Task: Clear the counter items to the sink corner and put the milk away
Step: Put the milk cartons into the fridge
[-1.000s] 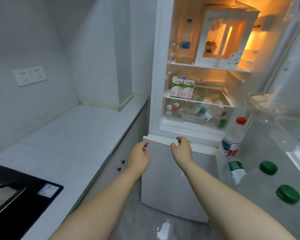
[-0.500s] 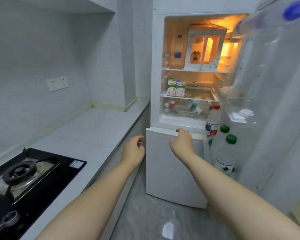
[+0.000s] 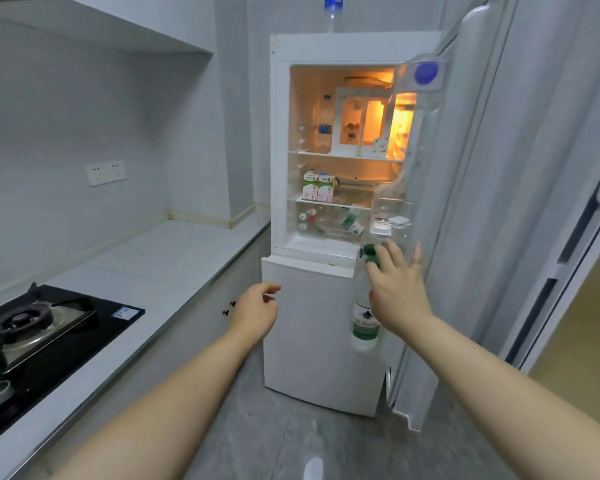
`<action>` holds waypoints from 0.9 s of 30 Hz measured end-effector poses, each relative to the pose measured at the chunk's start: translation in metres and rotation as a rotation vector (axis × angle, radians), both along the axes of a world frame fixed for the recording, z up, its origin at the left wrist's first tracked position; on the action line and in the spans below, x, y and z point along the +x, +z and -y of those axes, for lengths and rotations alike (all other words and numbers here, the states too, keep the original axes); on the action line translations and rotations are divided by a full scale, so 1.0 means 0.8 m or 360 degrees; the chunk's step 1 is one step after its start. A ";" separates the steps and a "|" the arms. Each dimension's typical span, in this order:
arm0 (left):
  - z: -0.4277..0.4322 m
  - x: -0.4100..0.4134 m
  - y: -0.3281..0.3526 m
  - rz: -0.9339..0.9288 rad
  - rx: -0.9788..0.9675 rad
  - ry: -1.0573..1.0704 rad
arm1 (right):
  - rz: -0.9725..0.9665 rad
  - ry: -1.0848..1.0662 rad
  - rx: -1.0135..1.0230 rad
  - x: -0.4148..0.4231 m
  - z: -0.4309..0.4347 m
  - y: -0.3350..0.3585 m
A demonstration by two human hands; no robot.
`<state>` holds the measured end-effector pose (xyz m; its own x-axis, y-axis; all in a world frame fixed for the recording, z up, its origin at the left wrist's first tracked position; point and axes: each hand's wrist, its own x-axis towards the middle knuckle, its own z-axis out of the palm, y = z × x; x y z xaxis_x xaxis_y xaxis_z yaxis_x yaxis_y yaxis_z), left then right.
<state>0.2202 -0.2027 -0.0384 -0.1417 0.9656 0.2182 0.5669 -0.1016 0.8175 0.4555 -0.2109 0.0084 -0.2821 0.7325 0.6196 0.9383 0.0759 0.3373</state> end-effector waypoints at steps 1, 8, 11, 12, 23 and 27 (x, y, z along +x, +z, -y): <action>0.004 0.010 -0.002 0.0007 0.0004 0.0017 | 0.0006 0.0070 0.0088 0.008 0.006 0.000; 0.015 0.089 -0.006 0.0260 -0.0015 0.0202 | -0.0189 0.0508 0.0555 0.072 0.044 0.045; 0.023 0.116 -0.010 0.0259 -0.0019 0.0234 | -0.0498 0.0643 0.0489 0.097 0.048 0.050; 0.024 0.125 -0.009 0.0259 -0.0017 0.0243 | -0.0582 0.0711 0.0454 0.106 0.047 0.051; 0.032 0.162 0.017 0.0363 -0.0072 0.0165 | -0.0618 0.1197 0.0213 0.099 0.033 0.051; 0.027 0.175 0.024 0.0426 -0.0071 0.0064 | -0.0720 0.1495 0.0181 0.094 0.015 0.060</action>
<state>0.3603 -0.2241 -0.0192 -0.2271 0.9658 0.1253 0.3327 -0.0439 0.9420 0.5304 -0.2226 0.0560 -0.4319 0.2698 0.8606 0.5587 0.8291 0.0205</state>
